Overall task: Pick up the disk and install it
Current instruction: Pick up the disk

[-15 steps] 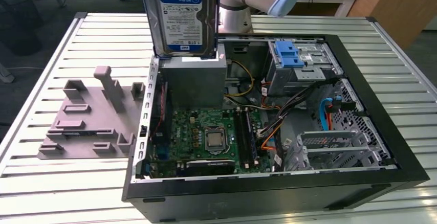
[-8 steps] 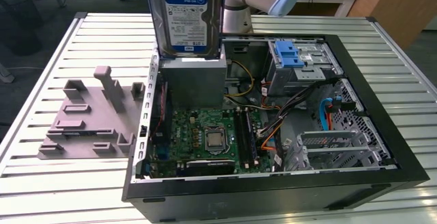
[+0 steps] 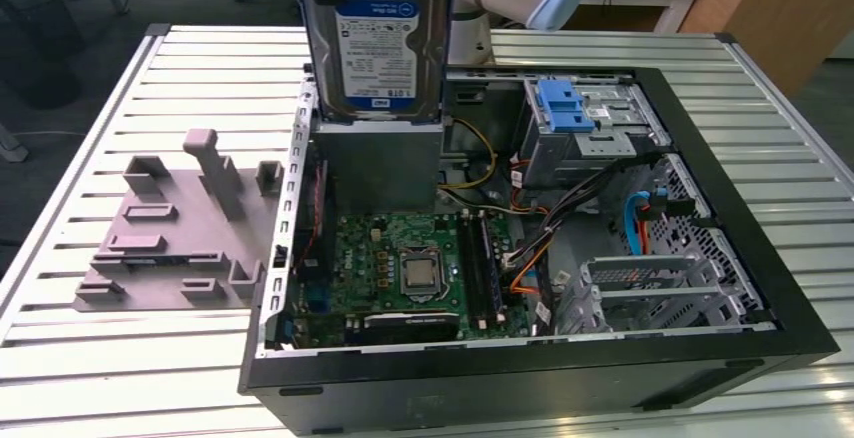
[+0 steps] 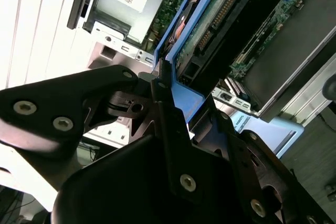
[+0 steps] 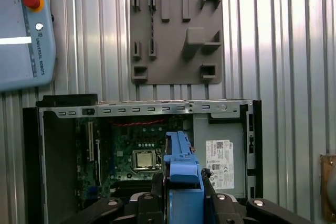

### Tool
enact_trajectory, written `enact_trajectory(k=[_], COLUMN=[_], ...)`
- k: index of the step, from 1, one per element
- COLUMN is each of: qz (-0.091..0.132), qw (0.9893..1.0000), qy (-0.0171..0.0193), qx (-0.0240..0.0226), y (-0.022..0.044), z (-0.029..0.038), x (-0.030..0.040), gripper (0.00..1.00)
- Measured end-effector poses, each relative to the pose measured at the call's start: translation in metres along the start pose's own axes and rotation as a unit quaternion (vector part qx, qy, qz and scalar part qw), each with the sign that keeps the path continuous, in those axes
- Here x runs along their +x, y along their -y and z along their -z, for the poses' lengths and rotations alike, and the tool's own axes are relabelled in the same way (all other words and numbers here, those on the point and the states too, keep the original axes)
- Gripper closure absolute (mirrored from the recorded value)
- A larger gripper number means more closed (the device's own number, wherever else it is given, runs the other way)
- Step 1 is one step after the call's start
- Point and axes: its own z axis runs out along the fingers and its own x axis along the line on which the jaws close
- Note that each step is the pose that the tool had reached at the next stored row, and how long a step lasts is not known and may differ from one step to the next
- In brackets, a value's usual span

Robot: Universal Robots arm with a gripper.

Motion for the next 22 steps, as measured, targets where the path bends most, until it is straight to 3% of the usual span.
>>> enact_trajectory(k=[22], qz=[0.0], qw=[1.0], qy=[-0.0001], qx=[0.0], y=[0.0465], z=[-0.0024], x=[0.0038], gripper=[0.64])
